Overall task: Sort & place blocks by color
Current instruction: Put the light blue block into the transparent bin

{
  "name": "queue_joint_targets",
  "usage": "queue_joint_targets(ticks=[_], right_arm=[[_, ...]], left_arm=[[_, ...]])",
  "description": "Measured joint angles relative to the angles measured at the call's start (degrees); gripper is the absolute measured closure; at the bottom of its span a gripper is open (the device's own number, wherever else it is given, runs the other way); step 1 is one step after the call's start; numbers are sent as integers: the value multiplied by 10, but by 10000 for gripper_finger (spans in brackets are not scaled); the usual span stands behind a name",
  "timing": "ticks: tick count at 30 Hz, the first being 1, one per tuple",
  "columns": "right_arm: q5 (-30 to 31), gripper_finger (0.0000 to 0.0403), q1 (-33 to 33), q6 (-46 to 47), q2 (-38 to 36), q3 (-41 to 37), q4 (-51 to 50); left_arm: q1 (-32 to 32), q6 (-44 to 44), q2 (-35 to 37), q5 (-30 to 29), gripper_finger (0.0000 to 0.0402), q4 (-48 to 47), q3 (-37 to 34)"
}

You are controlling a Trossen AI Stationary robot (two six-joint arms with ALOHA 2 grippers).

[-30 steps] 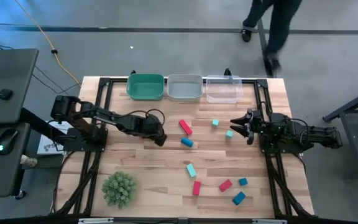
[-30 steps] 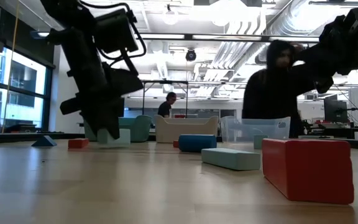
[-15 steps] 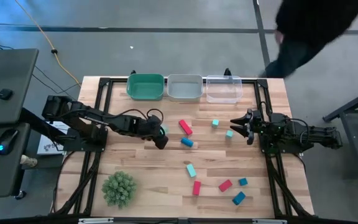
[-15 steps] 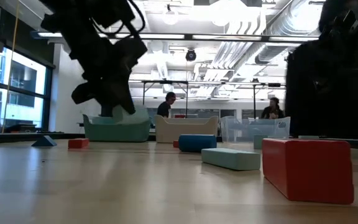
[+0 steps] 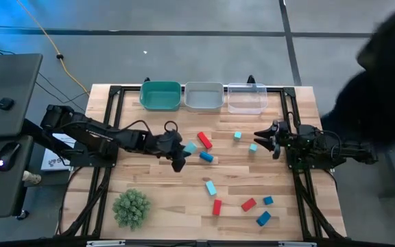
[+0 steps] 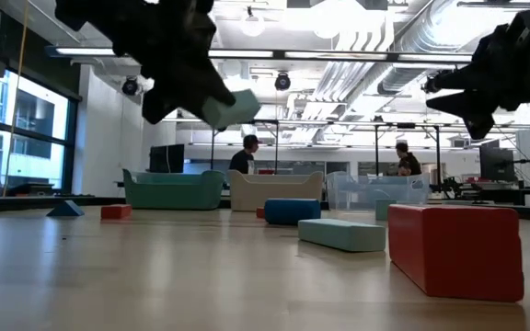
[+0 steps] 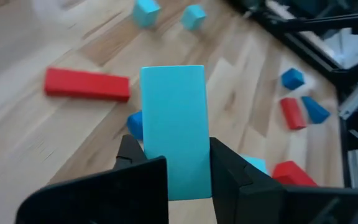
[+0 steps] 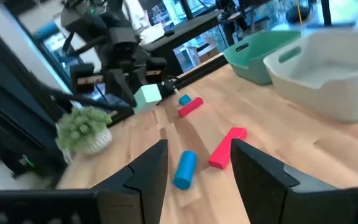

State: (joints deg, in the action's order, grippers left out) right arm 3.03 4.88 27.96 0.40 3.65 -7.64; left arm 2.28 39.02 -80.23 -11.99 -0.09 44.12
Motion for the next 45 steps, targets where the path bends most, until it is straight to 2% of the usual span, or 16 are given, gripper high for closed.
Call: queue_joint_targets(ticks=[7, 11, 15, 23, 29, 35, 38, 45], right_arm=[[36, 237, 0, 158, 0, -1, 20], [31, 237, 0, 157, 0, -1, 69], [26, 237, 0, 156, 0, -1, 164], [51, 237, 0, 156, 0, -1, 323], [56, 237, 0, 155, 4, 10, 360], [56, 237, 0, 107, 78, 89, 300], [56, 237, 0, 112, 134, 134, 253], [38, 237, 0, 228, 296, 232, 206]], left_arm=[[12, -54, 0, 0, 374, 28, 0], [12, -103, 0, 0, 374, 10, 24], [4, -163, 0, 0, 374, -18, 57], [-29, -246, 0, 11, 374, -79, 104], [-51, -273, 0, 27, 374, -123, 109], [-62, -287, 0, 45, 374, -154, 109], [-68, -288, 0, 45, 374, -157, 109], [-79, -316, 0, 44, 374, -195, 109]])
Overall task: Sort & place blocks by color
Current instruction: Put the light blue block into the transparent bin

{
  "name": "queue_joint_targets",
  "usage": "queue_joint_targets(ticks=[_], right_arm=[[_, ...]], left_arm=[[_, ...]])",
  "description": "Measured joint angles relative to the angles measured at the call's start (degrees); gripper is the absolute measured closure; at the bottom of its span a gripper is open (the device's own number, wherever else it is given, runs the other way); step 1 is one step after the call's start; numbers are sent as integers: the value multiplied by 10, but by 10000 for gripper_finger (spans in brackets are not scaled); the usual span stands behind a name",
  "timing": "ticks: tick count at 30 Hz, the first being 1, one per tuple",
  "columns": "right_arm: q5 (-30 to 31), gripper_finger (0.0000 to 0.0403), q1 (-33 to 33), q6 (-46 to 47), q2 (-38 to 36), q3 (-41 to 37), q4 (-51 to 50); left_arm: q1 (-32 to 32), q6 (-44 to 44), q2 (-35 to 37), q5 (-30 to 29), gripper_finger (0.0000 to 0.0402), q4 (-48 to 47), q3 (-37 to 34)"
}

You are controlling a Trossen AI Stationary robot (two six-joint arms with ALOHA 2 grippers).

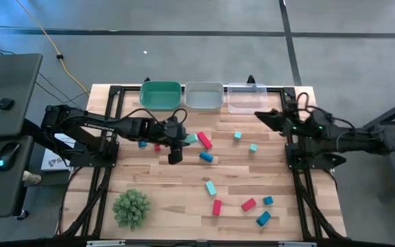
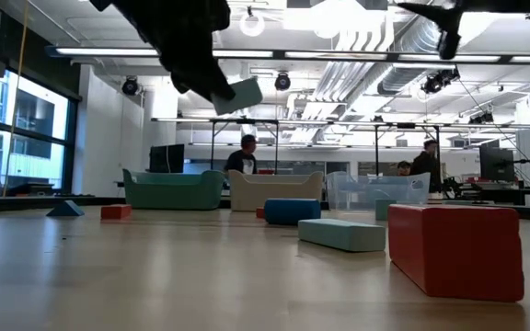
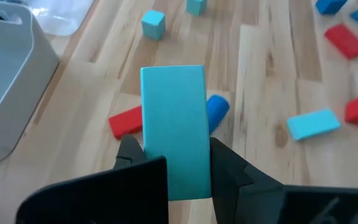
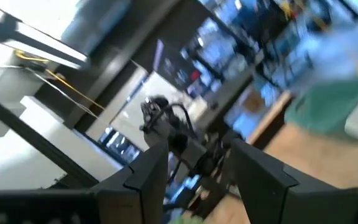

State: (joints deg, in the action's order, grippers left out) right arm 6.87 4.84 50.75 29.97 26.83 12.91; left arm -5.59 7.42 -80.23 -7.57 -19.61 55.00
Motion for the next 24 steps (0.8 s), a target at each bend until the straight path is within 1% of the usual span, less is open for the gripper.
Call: queue_joint_targets(ticks=[3, 6, 11, 17, 21, 24], right_arm=[[-23, 237, 0, 62, 70, 37, -12], [-46, 237, 0, 100, 135, 66, -15], [-91, 237, 0, 110, 230, 107, -14], [-118, 237, 0, 135, 316, 143, -13], [-139, 237, 0, 139, 359, 156, -12], [-144, 237, 0, 162, 384, 159, -10]], left_arm=[[-1, -14, 0, -2, 374, -14, 0], [-1, -27, 0, -2, 374, -20, 0], [-1, -32, 0, -2, 374, -21, 0], [0, -51, 0, -3, 373, -21, 0], [0, -55, 0, -3, 373, -20, 0], [0, -67, 0, -3, 373, -20, 0]])
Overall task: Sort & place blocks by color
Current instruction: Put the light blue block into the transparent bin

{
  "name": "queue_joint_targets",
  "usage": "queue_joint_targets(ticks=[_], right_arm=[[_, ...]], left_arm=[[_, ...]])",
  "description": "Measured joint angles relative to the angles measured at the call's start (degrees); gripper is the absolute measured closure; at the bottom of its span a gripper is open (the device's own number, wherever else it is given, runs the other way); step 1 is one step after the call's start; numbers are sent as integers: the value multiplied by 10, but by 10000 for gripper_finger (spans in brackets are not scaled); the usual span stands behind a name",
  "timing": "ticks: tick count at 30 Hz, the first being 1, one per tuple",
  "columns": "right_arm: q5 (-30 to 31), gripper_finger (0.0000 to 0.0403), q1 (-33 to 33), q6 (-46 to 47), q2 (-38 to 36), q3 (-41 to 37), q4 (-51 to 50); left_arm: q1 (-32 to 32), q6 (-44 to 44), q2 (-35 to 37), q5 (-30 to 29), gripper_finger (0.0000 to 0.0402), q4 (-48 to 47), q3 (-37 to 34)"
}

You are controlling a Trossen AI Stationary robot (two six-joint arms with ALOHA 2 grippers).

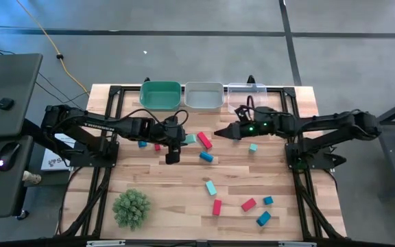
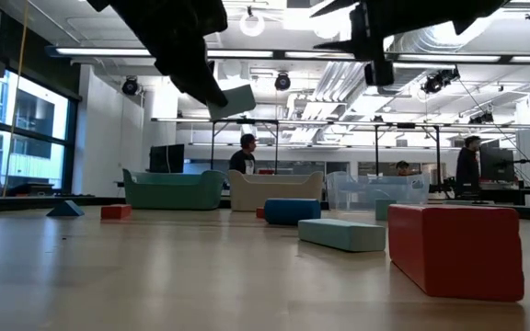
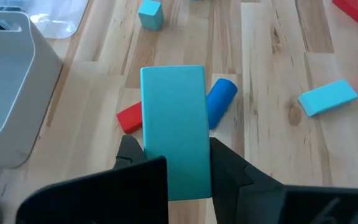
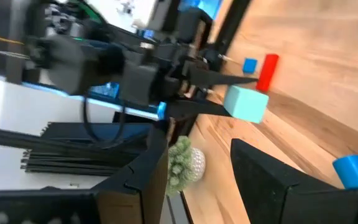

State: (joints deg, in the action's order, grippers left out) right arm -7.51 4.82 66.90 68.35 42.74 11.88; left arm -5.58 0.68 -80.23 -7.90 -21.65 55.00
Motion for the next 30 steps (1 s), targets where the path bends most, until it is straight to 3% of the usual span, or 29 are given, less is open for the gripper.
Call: queue_joint_targets(ticks=[12, 17, 23, 30], right_arm=[[-35, 235, -11, -25, 65, 0, 26], [-16, 205, -18, -22, 97, 0, 61], [15, 157, -19, 58, 135, 0, 74], [13, 151, -20, 96, 183, 0, 146]], left_arm=[[1, -74, 0, 4, 373, 6, 0], [10, -88, 0, 4, 373, 8, 0], [26, -79, 0, 4, 373, 3, 0], [32, -54, 0, 4, 373, 0, 0]])
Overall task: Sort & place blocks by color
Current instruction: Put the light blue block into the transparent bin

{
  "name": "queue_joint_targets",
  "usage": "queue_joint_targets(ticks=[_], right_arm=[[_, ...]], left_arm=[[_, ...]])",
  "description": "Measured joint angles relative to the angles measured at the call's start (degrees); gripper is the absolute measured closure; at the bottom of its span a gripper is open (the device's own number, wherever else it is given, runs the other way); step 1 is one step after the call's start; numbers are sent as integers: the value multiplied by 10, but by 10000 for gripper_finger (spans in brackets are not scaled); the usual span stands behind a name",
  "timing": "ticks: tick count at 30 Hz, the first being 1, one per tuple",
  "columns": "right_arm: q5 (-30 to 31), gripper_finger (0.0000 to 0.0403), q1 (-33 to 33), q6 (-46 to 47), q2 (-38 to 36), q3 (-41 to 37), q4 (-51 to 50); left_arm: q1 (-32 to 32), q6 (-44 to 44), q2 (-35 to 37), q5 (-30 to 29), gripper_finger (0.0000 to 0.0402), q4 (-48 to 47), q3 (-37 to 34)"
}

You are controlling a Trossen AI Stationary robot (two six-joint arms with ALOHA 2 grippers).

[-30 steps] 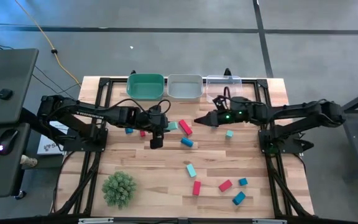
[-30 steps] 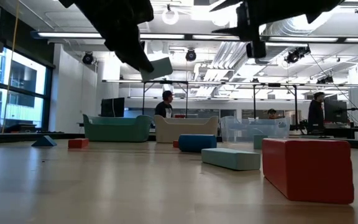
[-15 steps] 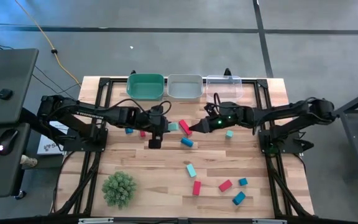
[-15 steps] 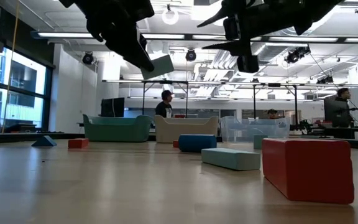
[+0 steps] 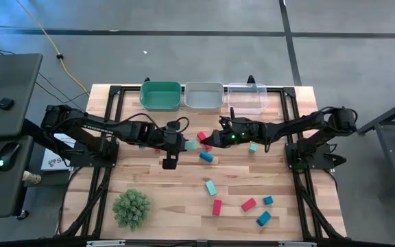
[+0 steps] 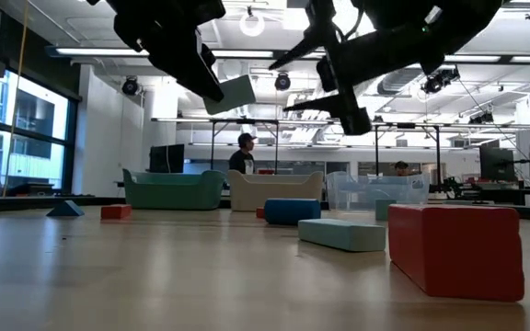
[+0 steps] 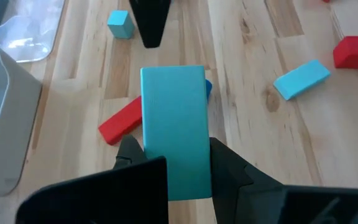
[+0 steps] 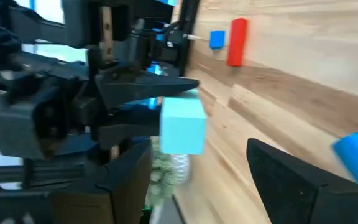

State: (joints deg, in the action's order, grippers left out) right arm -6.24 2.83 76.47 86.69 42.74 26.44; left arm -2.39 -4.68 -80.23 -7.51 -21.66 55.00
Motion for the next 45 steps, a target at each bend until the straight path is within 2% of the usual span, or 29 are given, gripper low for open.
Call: queue_joint_targets(ticks=[11, 16, 21, 31, 45], right_arm=[[17, 151, 0, 47, 34, 1, 43], [36, 151, 0, 42, 34, 32, 12], [43, 151, 2, 13, 34, 70, -78], [48, 151, 2, -9, 34, 109, -138], [51, 151, 2, 0, 34, 110, -137]], left_arm=[[-2, 1, -9, -5, 373, 0, 0], [-3, 1, -9, -6, 373, 1, 0], [-13, 15, -9, -6, 373, 26, 0], [-26, 17, -9, -7, 373, 30, 0], [-25, 16, -9, -25, 373, 67, 0]])
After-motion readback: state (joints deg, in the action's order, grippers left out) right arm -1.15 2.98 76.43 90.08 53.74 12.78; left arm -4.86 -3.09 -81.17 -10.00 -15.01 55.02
